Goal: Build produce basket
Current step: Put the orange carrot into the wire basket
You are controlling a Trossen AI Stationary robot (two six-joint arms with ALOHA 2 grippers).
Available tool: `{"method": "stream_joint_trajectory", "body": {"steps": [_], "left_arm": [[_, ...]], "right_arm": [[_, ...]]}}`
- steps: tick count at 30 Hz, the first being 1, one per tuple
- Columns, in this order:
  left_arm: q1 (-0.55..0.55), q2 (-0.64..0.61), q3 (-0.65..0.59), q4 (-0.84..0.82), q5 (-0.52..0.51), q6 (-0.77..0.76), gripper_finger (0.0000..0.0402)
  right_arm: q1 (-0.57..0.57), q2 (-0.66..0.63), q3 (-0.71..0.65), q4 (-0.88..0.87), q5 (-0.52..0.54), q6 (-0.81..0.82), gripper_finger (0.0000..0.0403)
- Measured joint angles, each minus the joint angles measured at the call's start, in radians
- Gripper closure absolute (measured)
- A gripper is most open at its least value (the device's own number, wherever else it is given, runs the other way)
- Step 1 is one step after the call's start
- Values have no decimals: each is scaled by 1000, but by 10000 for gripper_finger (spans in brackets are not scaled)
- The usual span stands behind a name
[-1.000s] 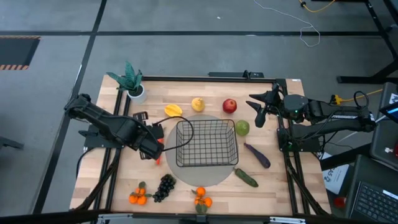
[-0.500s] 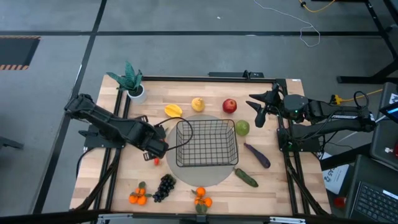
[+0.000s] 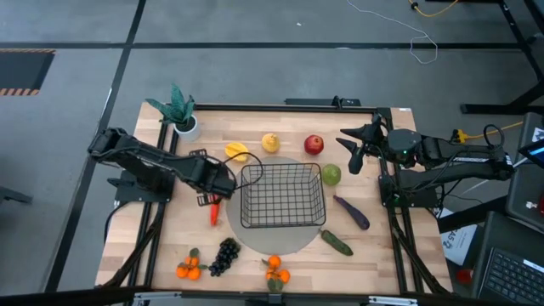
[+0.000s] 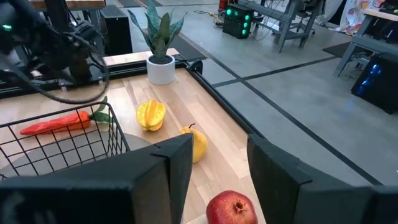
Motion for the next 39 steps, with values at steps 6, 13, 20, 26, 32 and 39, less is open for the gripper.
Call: {"method": "stream_joint_trajectory", "body": {"steps": [6,13,20,26,32,39], "left_arm": [[72,-135,-13,-60,-32,1,241],[100,-405,-119,130,-35,-66,241],[111,-507,-360,532,-33,31,241],[154,-489,-480,673,-32,132,241],[183,-472,-536,771,86,277,241],[188,-435,-592,807,89,438,241]], "right_arm": [[0,0,0,0,0,0,253],[0,0,0,0,0,0,253],[0,0,0,0,0,0,253],[0,0,0,0,0,0,253],[2,0,0,0,-1,0,253],[1,0,0,0,-25,0,253]]}}
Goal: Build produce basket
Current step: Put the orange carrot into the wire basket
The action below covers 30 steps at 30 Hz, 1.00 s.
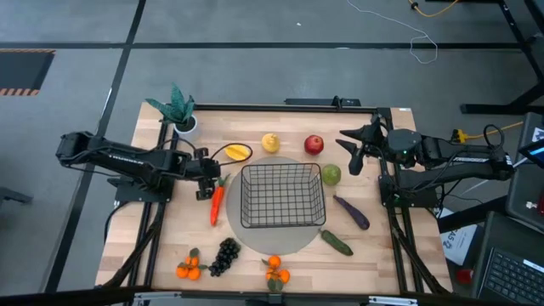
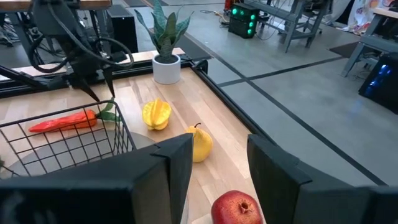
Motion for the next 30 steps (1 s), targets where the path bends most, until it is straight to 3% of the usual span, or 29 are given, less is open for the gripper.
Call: {"method": "stream_joint_trajectory", "body": {"steps": [7,17,30], "left_arm": [[0,29,-6,116,-1,13,241],[0,33,-6,144,43,190,241],[0,186,-6,166,62,231,241]], "right_arm": [[0,0,0,0,-19,0,253],[0,0,0,0,-18,-2,253],[0,0,0,0,-18,-3,253]]}}
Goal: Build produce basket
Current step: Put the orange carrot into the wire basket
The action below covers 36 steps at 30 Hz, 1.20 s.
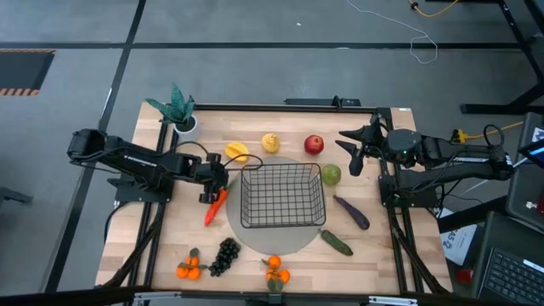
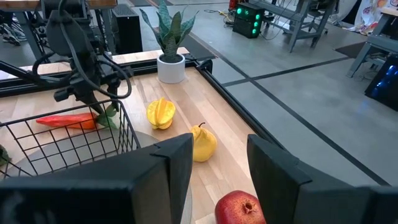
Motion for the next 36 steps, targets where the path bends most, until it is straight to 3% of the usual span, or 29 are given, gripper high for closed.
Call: {"method": "stream_joint_trajectory", "body": {"steps": [8,13,19,25,29,36], "left_arm": [[0,16,0,6,-6,-77,243],[0,14,0,8,-61,-71,243],[-10,14,0,35,-103,30,244],[-47,14,1,48,-232,106,244],[-91,14,2,49,-246,183,244],[-133,-14,7,36,-294,81,244]], "right_arm": [[0,0,0,0,0,0,253],[0,0,0,0,0,0,253],[0,0,0,0,0,0,253],[0,0,0,0,1,0,253],[0,0,0,0,1,0,253],[0,0,0,0,1,0,253]]}}
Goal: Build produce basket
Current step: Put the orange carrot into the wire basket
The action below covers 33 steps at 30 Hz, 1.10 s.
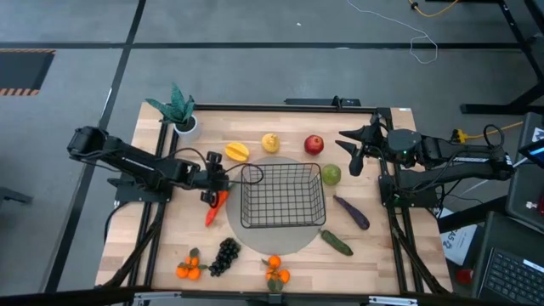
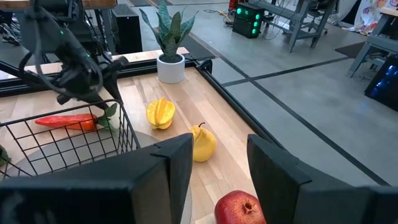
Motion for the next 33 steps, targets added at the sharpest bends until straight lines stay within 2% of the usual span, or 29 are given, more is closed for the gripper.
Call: {"method": "stream_joint_trajectory", "body": {"steps": [4,8,10,12,15,20,23,33], "left_arm": [[-25,-41,88,-153,-67,-114,244],[-49,-71,206,-351,-53,-445,244],[-56,-77,239,-359,9,-652,244],[-63,-77,245,-294,77,-833,244],[-77,-56,235,-234,100,-989,244],[-51,10,213,-316,146,-1217,244],[-55,25,185,-304,165,-1257,244],[-64,38,149,-199,136,-1234,244]], "right_arm": [[0,0,0,0,0,0,253],[0,0,0,0,0,4,253],[0,0,0,0,0,4,253],[0,0,0,0,0,4,253],[0,0,0,0,0,4,253],[0,0,0,0,0,8,253],[0,0,0,0,0,7,253],[0,0,0,0,0,7,253]]}}
